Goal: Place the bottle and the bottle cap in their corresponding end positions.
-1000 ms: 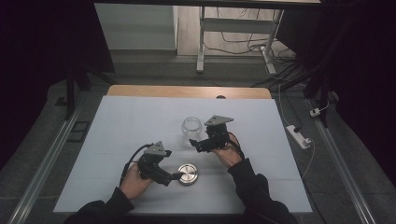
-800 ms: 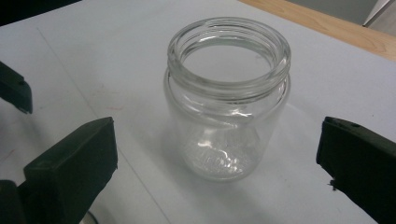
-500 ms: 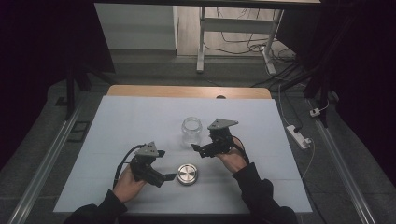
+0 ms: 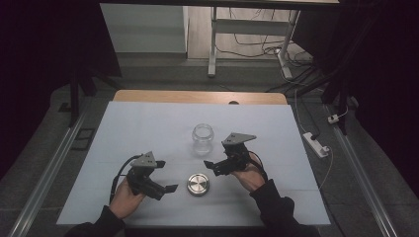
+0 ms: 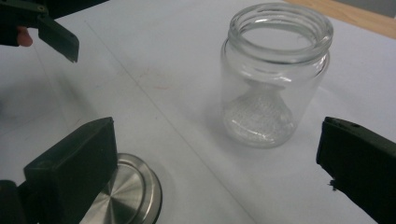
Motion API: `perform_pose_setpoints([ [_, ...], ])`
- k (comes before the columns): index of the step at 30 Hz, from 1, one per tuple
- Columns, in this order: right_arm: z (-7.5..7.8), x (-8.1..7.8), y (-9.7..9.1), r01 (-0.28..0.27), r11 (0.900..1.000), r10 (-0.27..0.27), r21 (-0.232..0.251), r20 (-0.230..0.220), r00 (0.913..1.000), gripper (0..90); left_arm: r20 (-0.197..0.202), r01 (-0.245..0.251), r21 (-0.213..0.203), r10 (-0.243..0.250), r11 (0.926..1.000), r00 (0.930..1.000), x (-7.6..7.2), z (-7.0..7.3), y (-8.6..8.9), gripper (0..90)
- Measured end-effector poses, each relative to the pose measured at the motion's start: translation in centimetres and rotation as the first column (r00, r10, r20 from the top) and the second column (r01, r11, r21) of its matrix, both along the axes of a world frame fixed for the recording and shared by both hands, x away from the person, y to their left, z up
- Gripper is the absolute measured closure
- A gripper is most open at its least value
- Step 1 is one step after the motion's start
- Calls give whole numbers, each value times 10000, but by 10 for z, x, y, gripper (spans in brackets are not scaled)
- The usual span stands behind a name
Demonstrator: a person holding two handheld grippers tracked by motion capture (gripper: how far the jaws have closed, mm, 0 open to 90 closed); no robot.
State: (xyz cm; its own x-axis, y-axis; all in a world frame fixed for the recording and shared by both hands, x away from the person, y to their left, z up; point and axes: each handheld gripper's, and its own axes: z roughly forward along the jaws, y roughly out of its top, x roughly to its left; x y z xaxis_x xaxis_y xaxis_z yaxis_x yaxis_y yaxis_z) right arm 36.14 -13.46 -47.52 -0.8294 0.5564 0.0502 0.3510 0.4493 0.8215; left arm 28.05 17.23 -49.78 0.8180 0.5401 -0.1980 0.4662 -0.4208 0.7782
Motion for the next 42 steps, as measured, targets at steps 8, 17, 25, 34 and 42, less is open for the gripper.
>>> perform_pose_setpoints([
  [8, -2, -9, -3, -41, 10000, 39, -89, -250, 9997, 0, -96, -68, -32, 68, 10000, 9999, -5, -1, 9, 0],
  [17, -5, -21, -10, -35, 9980, 33, -630, -37, 10000, 0, -33, -355, -24, 355, 9994, 9994, -11, 0, 23, 0],
  [25, -5, -31, -25, 146, 9978, -154, -650, -112, 9998, 0, -21, -790, -212, 789, 9967, 9969, -22, 2, 40, 0],
  [34, -6, -44, -45, 408, 9968, -411, -690, -28, 9992, 0, -83, -1315, -315, 1313, 9908, 9913, -36, 1, 60, 0],
  [42, -6, -55, -64, 798, 9939, -795, -756, 70, 9968, 0, -164, -1821, -482, 1815, 9821, 9832, -49, -3, 77, 0],
])
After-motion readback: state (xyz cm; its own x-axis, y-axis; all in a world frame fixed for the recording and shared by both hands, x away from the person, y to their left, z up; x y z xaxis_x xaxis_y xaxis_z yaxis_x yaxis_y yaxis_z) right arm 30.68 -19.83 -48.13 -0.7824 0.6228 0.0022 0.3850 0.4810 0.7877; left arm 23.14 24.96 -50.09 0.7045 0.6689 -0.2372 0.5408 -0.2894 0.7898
